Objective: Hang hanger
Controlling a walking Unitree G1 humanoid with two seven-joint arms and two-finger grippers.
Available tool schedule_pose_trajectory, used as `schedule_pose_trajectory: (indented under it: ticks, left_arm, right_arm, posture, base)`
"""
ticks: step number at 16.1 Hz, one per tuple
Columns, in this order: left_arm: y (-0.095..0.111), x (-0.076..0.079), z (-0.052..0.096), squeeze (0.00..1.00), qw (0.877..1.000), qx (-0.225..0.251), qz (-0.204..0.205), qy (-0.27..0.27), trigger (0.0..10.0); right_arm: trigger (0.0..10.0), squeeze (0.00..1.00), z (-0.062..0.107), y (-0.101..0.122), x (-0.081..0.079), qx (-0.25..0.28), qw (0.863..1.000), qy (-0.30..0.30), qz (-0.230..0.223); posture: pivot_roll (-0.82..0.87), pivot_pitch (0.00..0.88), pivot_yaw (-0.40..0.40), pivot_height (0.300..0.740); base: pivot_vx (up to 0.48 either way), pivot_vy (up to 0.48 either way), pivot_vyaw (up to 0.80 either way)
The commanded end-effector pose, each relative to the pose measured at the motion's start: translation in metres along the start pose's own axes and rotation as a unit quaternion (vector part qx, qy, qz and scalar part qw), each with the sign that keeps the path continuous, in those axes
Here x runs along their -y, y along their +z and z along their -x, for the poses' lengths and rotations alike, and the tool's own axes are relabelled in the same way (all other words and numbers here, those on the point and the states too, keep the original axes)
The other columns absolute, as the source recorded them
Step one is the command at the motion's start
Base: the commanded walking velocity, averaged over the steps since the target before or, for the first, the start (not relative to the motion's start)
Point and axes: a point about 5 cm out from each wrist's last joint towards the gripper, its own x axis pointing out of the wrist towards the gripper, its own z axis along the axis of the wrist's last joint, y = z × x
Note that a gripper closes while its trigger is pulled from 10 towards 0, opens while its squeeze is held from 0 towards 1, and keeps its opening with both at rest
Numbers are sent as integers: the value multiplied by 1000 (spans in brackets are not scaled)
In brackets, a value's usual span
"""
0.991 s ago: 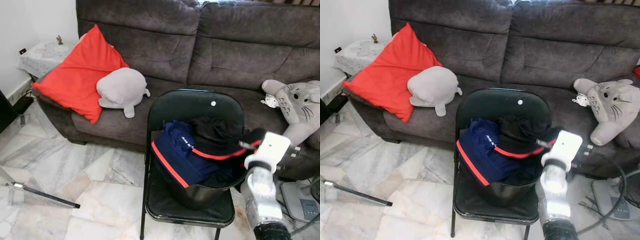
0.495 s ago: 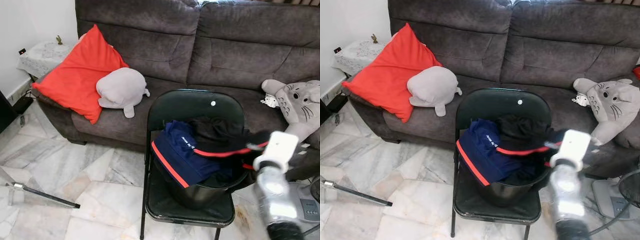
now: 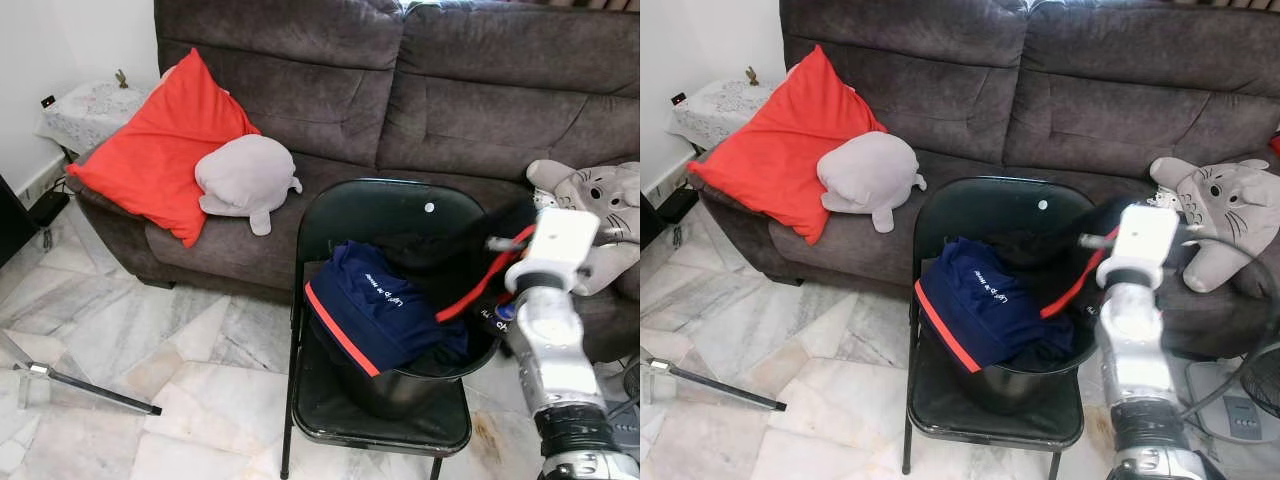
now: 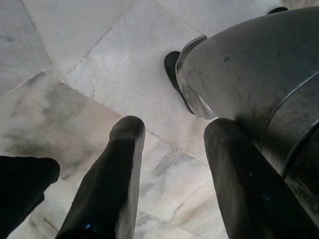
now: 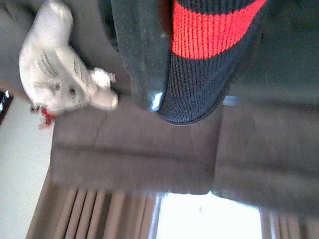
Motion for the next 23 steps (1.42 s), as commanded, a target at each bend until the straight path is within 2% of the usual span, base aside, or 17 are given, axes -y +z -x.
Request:
schedule_pose_trajectory:
  ticks: [1, 5, 8, 9, 10, 12, 14, 15, 18, 21, 22, 23]
  left_arm:
    - [-9, 0, 2, 0, 1000, -15, -6, -1, 10000]
    - [-9, 0, 2, 0, 1000, -17, -7, -2, 10000]
    - [-9, -1, 2, 0, 1000, -17, -8, -2, 10000]
    - [-9, -1, 2, 0, 1000, -17, -8, -2, 10000]
    - [-9, -1, 2, 0, 1000, -17, -8, -2, 10000]
    - [-9, -1, 2, 0, 1000, -17, -8, -3, 10000]
    - [-9, -1, 2, 0, 1000, -17, -8, -3, 10000]
    - [-9, -1, 2, 0, 1000, -17, -8, -3, 10000]
    - [-9, -1, 2, 0, 1000, -17, -9, -4, 10000]
    - [-9, -2, 2, 0, 1000, -17, -9, -4, 10000]
    - [-9, -2, 2, 0, 1000, -17, -9, -3, 10000]
    - [-9, -2, 2, 0, 1000, -17, -10, -3, 10000]
  right_arm:
    - [10000, 0, 14, -42, -6, -101, 995, 15, 21]
    - [10000, 0, 30, -72, -11, -156, 986, 42, 44]
    - [10000, 0, 32, -77, -9, -166, 984, 45, 55]
    - [10000, 910, 32, -76, -7, -161, 984, 38, 62]
    - [10000, 1000, 32, -75, -5, -158, 985, 29, 65]
    - [10000, 988, 33, -74, 3, -155, 985, 8, 70]
    - [10000, 918, 34, -73, 10, -148, 985, 0, 90]
    - [10000, 0, 35, -72, 14, -140, 982, 6, 126]
    - [10000, 0, 41, -77, 21, -141, 975, 10, 172]
    - [10000, 4, 44, -81, 23, -143, 969, 16, 200]
    - [10000, 1000, 44, -81, 24, -143, 969, 17, 203]
    - [10000, 1000, 43, -82, 24, -146, 968, 16, 202]
  posture:
    - [-3, 113, -27, 740]
    - [-4, 116, -24, 740]
    - [-2, 116, -23, 740]
    - [-3, 116, -23, 740]
    - [-3, 116, -23, 740]
    - [-3, 117, -23, 740]
    - [-7, 119, -23, 740]
    - [-9, 119, -24, 740]
    - [-9, 118, -22, 740]
    - [-8, 116, -21, 740]
    - [-7, 115, -21, 740]
    - [-7, 114, -20, 740]
  base:
    - [0, 0, 0]
    - [0, 0, 0]
    - [0, 0, 0]
    - [0, 0, 0]
    - [0, 0, 0]
    - [0, 0, 0]
    - [0, 0, 0]
    - [0, 0, 0]
    - [0, 0, 0]
    - [0, 0, 0]
    - [0, 0, 0]
    - [0, 0, 0]
